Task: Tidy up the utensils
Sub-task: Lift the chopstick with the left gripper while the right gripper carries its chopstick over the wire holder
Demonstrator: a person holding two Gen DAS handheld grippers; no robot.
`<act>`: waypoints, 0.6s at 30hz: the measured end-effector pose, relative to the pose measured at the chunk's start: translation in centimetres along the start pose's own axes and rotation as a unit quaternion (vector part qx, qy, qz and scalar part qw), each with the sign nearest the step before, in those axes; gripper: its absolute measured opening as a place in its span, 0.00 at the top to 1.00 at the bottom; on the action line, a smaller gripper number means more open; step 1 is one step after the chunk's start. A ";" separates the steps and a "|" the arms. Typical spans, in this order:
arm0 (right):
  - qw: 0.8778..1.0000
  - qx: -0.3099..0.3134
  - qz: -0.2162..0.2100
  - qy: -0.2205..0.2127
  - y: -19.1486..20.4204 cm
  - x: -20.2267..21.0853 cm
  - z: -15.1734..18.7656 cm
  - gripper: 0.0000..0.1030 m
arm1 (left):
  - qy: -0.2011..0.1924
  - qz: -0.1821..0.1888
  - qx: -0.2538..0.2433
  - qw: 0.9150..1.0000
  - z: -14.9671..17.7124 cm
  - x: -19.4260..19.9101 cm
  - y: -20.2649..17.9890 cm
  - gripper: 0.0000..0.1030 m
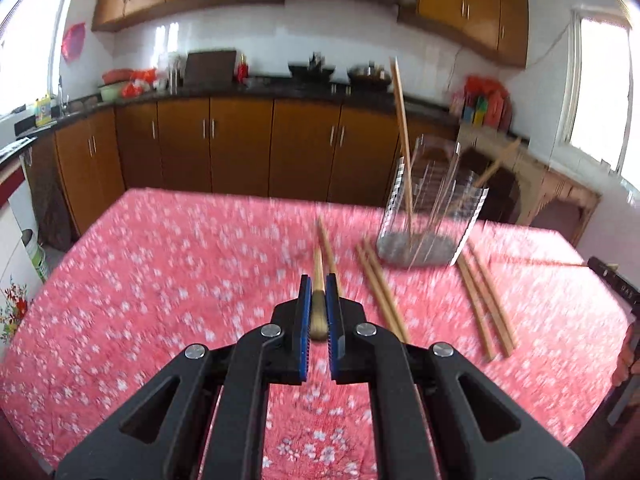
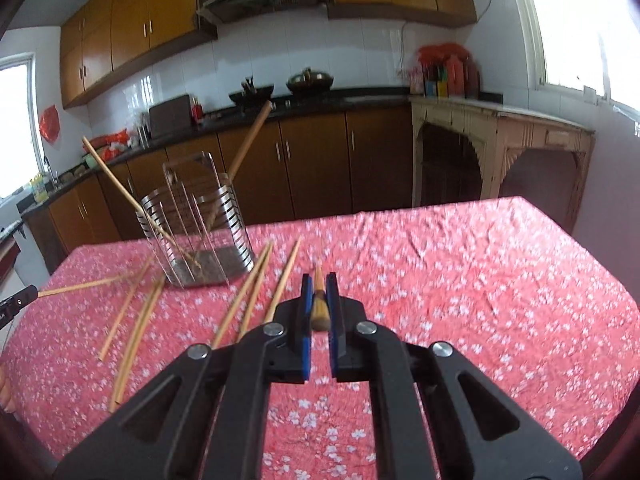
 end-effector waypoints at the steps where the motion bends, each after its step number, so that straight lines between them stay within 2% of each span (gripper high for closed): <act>1: 1.000 -0.001 -0.001 -0.012 0.0 0.5 -0.5 0.93 | -0.015 0.005 0.006 1.000 -0.7 0.8 0.0 0.93; 9: 0.998 -0.011 -0.011 -0.058 -0.2 2.3 -3.2 0.93 | -0.074 0.017 0.031 0.997 -4.4 2.9 0.0 0.93; 18: 0.997 -0.022 -0.027 -0.071 -0.4 2.7 -4.6 0.93 | -0.084 0.014 0.038 0.996 -5.2 3.4 -0.1 0.93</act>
Point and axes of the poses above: each gripper's, at about its wrist camera, not at the fingertips, and x roughly against the way its jaws point, y to its left, z to its underside, the point moved 2 cm from there along -x, roughly the way its jaws point, and after that the axes turned 9 degrees about x, right-handed, at the moved point
